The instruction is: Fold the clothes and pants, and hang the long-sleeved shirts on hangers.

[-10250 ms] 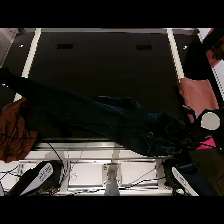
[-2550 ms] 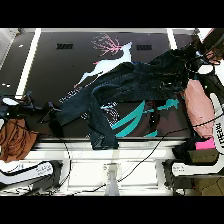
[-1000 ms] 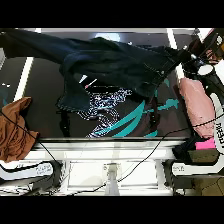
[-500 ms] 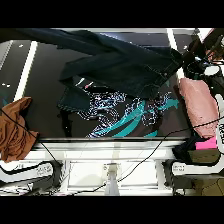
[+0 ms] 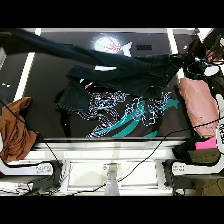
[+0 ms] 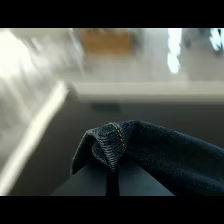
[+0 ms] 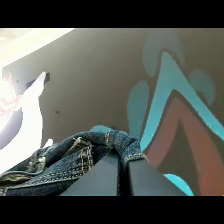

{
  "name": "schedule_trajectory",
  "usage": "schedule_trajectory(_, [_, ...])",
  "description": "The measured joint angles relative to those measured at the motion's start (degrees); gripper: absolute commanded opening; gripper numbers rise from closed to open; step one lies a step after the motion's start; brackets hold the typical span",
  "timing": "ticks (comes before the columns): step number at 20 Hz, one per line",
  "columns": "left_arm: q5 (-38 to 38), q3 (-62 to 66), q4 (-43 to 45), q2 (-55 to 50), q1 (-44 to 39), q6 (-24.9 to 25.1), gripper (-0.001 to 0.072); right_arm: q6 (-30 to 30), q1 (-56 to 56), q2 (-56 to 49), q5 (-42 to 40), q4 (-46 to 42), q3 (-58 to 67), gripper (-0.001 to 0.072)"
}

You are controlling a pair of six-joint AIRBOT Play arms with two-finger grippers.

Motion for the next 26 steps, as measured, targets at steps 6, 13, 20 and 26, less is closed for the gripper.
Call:
schedule_trajectory(6, [-12.55,0.00,0.07,-7.76,-0.07,0.00,0.0441,0.00,-0.04,0.00,0.37,-4.39,0.02,0.0034])
schedule_trajectory(13, [-17.86,0.00,0.92,-9.81,2.12,-10.27,0.0658,0.00,-0.04,0.02,1.38,-5.88,0.00,0.0034])
schedule_trajectory(20, [-20.94,0.04,-4.72,-12.94,7.54,-29.79,0.0658,0.00,-0.04,0.02,1.66,-6.93,0.02,0.0034])
schedule_trajectory(26, [-20.00,0.04,-8.85,-18.12,8.26,-31.26,0.0657,0.00,-0.04,-0.09,1.64,-8.57,0.02,0.0034])
